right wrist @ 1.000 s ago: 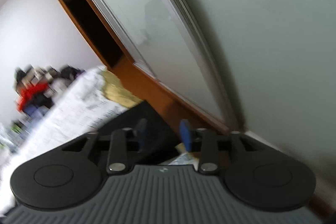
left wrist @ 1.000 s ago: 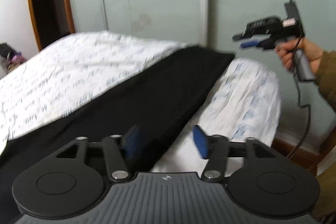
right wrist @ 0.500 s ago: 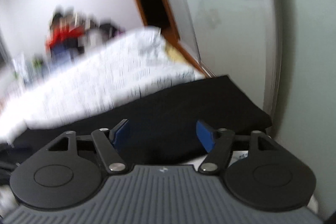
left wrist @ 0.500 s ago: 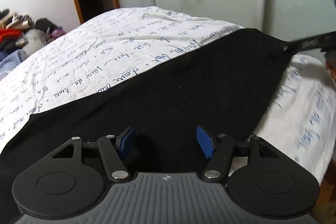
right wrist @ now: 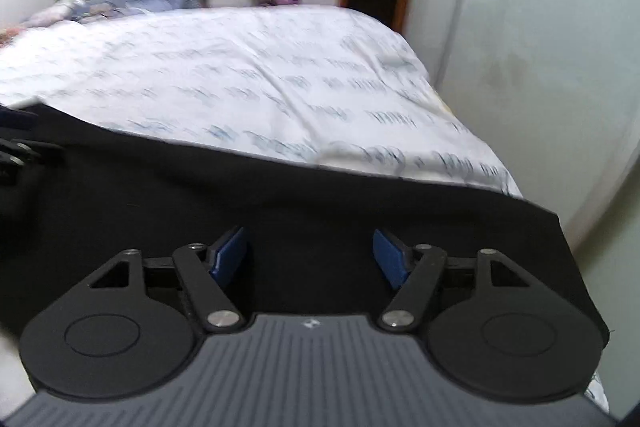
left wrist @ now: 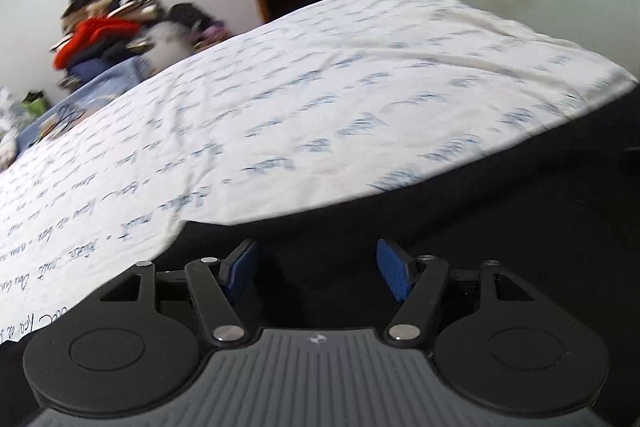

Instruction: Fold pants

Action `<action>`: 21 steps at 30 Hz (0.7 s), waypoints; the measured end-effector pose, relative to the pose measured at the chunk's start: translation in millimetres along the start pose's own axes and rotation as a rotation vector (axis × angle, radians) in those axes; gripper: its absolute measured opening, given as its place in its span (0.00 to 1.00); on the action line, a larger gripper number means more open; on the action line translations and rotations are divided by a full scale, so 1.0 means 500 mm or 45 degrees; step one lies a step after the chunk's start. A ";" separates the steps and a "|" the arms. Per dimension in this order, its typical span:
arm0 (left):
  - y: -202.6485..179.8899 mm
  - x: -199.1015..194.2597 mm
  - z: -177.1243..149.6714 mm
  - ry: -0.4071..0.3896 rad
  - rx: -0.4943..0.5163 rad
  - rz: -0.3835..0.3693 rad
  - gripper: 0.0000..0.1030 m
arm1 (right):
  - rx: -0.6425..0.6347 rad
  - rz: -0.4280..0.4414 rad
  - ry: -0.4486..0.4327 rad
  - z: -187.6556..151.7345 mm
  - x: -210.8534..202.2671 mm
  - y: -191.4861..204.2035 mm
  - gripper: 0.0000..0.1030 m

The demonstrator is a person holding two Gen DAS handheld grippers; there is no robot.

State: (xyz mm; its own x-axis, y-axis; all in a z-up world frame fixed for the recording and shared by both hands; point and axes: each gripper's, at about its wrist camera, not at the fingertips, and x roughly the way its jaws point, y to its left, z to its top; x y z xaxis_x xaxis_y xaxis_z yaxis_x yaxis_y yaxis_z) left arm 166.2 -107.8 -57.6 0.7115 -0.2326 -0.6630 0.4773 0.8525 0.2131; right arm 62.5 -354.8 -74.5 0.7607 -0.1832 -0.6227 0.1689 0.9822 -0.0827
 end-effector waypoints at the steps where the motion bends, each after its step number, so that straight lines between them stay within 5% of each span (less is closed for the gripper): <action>1: 0.010 -0.003 0.010 0.002 -0.041 -0.009 0.64 | 0.034 -0.003 -0.001 0.008 0.001 -0.009 0.65; 6: 0.020 -0.038 0.008 -0.058 -0.028 -0.008 0.65 | -0.004 0.066 -0.038 0.051 -0.018 -0.008 0.63; 10: 0.012 0.012 0.007 -0.029 0.033 0.034 0.67 | -0.128 0.120 0.078 0.062 0.059 0.009 0.60; 13: 0.011 -0.003 0.025 -0.046 0.023 0.109 0.66 | -0.028 0.103 0.067 0.093 0.109 -0.012 0.64; 17: -0.020 -0.066 0.027 -0.135 0.080 -0.057 0.66 | -0.044 0.084 -0.003 0.100 0.051 -0.002 0.52; 21: -0.084 -0.038 0.039 -0.055 0.140 -0.209 0.66 | -0.242 0.166 0.039 0.084 0.030 0.058 0.50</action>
State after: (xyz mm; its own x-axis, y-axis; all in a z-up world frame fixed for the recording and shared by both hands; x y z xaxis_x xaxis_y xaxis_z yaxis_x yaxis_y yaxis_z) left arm 142.8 -148.3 -40.0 0.6398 -0.3859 -0.6646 0.6402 0.7460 0.1832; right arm 105.4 -330.8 -53.5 0.7486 -0.0559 -0.6607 -0.0530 0.9882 -0.1436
